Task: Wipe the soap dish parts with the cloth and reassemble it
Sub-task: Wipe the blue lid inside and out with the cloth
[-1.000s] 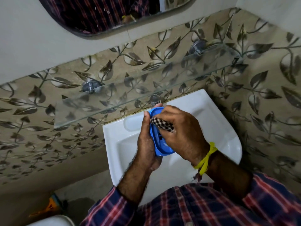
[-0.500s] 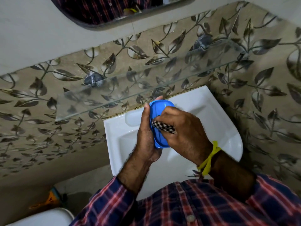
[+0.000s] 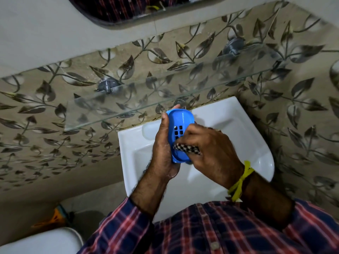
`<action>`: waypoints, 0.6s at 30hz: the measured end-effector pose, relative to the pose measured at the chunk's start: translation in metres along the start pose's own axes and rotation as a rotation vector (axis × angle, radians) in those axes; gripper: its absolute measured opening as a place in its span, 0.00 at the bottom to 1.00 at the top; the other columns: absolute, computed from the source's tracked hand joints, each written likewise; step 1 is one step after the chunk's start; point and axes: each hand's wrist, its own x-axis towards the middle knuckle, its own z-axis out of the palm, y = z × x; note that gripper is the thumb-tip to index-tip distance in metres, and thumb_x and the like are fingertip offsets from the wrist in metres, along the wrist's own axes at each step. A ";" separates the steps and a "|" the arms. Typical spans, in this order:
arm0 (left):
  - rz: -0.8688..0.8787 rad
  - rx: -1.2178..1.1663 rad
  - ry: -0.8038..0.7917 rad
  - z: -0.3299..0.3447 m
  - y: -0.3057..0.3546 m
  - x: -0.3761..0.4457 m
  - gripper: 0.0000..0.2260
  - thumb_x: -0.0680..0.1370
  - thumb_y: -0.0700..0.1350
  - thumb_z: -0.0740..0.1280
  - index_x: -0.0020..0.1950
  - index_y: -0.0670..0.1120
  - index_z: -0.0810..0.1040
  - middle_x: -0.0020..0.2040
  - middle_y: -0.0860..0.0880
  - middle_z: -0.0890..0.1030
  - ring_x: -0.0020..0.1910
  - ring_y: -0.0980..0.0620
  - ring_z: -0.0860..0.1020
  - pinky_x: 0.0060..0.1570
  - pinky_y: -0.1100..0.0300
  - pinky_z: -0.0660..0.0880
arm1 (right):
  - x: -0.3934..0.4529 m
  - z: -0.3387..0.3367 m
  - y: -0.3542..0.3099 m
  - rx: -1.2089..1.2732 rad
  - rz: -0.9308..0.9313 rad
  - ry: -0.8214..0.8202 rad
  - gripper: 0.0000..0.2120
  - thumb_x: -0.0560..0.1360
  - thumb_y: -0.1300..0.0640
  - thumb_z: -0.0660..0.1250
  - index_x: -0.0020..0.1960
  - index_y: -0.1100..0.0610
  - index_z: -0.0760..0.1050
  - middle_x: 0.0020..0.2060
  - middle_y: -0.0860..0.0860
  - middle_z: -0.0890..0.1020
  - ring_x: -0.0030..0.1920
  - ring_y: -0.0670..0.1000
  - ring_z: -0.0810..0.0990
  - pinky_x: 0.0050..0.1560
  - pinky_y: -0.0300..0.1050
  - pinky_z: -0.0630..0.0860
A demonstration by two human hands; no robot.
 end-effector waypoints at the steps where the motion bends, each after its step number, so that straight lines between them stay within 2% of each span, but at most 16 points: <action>1: 0.002 -0.005 -0.005 -0.001 0.001 0.000 0.22 0.81 0.64 0.56 0.66 0.55 0.79 0.52 0.44 0.82 0.46 0.47 0.80 0.47 0.53 0.78 | 0.000 0.001 -0.001 0.009 -0.042 -0.033 0.12 0.69 0.61 0.70 0.49 0.50 0.84 0.43 0.47 0.80 0.41 0.53 0.80 0.39 0.41 0.72; 4: 0.006 0.000 0.005 -0.004 0.006 0.000 0.21 0.82 0.63 0.55 0.65 0.54 0.79 0.49 0.46 0.84 0.43 0.48 0.81 0.43 0.55 0.79 | -0.007 -0.002 0.005 -0.074 -0.144 -0.132 0.12 0.69 0.62 0.71 0.49 0.48 0.84 0.43 0.47 0.80 0.44 0.54 0.77 0.36 0.46 0.73; 7: 0.014 0.008 0.034 0.000 0.008 0.001 0.22 0.82 0.63 0.55 0.67 0.54 0.78 0.51 0.46 0.83 0.44 0.47 0.80 0.44 0.54 0.78 | -0.001 -0.009 0.013 -0.182 -0.093 -0.104 0.13 0.67 0.64 0.74 0.46 0.48 0.84 0.40 0.48 0.80 0.42 0.55 0.76 0.34 0.42 0.65; 10: -0.001 -0.007 0.034 0.000 0.013 0.003 0.24 0.81 0.64 0.55 0.68 0.53 0.77 0.52 0.44 0.81 0.44 0.47 0.79 0.43 0.54 0.77 | 0.003 -0.007 0.007 -0.179 -0.136 -0.087 0.12 0.66 0.65 0.75 0.45 0.49 0.84 0.40 0.48 0.80 0.41 0.55 0.76 0.35 0.41 0.63; 12: -0.015 -0.012 0.025 -0.001 0.014 0.002 0.24 0.81 0.65 0.56 0.68 0.53 0.78 0.52 0.44 0.81 0.42 0.47 0.79 0.43 0.54 0.76 | 0.001 -0.005 0.005 -0.214 -0.156 -0.081 0.13 0.66 0.65 0.75 0.44 0.49 0.84 0.39 0.49 0.80 0.41 0.55 0.77 0.34 0.41 0.64; 16: -0.004 0.002 0.043 0.000 0.011 0.002 0.25 0.80 0.66 0.56 0.68 0.52 0.78 0.52 0.44 0.82 0.46 0.45 0.81 0.50 0.50 0.77 | 0.009 -0.004 0.009 -0.125 0.007 0.035 0.14 0.65 0.66 0.75 0.46 0.51 0.84 0.39 0.50 0.80 0.40 0.56 0.77 0.36 0.47 0.74; 18: -0.003 -0.002 0.050 -0.001 0.012 0.001 0.26 0.80 0.65 0.56 0.70 0.51 0.76 0.51 0.44 0.82 0.46 0.46 0.80 0.49 0.50 0.76 | 0.010 -0.002 0.006 -0.106 -0.056 -0.003 0.13 0.65 0.65 0.74 0.46 0.51 0.84 0.41 0.49 0.80 0.42 0.56 0.77 0.36 0.46 0.73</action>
